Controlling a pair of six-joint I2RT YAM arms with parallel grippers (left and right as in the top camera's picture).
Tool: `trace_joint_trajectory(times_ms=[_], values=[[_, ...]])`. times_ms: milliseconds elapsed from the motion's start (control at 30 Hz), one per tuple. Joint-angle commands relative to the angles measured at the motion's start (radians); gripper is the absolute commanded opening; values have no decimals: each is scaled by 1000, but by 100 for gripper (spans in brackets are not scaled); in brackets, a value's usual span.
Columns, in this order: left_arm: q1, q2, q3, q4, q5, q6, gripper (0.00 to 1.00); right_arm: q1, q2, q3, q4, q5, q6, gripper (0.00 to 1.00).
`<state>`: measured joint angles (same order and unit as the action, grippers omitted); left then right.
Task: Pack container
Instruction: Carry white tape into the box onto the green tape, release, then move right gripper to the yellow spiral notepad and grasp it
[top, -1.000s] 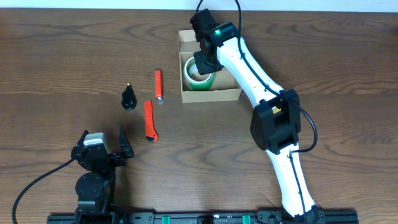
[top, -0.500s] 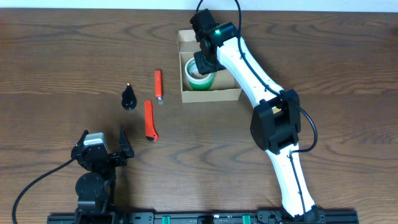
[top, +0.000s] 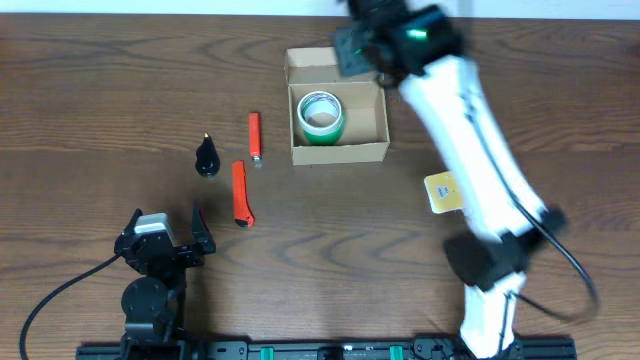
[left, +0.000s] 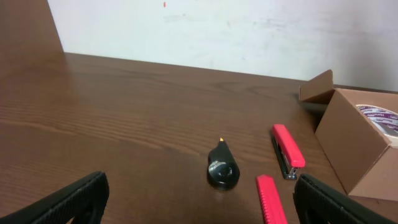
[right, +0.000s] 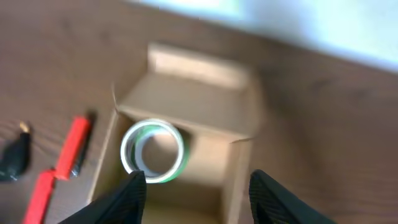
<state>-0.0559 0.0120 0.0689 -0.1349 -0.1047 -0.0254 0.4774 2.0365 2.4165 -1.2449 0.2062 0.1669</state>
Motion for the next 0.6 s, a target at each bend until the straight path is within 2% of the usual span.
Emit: trace_joint_trajectory(times_ms=[0,67,200,300,433,567], values=[[-2,-8,-18,-37,-10,0,95,-45,-69,10,-53,124,-14,56],[-2,-8,-18,-37,-10,0,95,-92,-84,9,-85,116,-2,57],[-2,-8,-18,-37,-10,0,95,-196,-90,8,-130,37,-20,68],[-2,-8,-18,-37,-10,0,95,-287,-90,-44,-148,20,-24,70],[-2,-8,-18,-37,-10,0,95,-396,-90,-229,-113,-68,-51,72],[-2,-8,-18,-37,-10,0,95,-438,-90,-437,-42,-84,-71,73]])
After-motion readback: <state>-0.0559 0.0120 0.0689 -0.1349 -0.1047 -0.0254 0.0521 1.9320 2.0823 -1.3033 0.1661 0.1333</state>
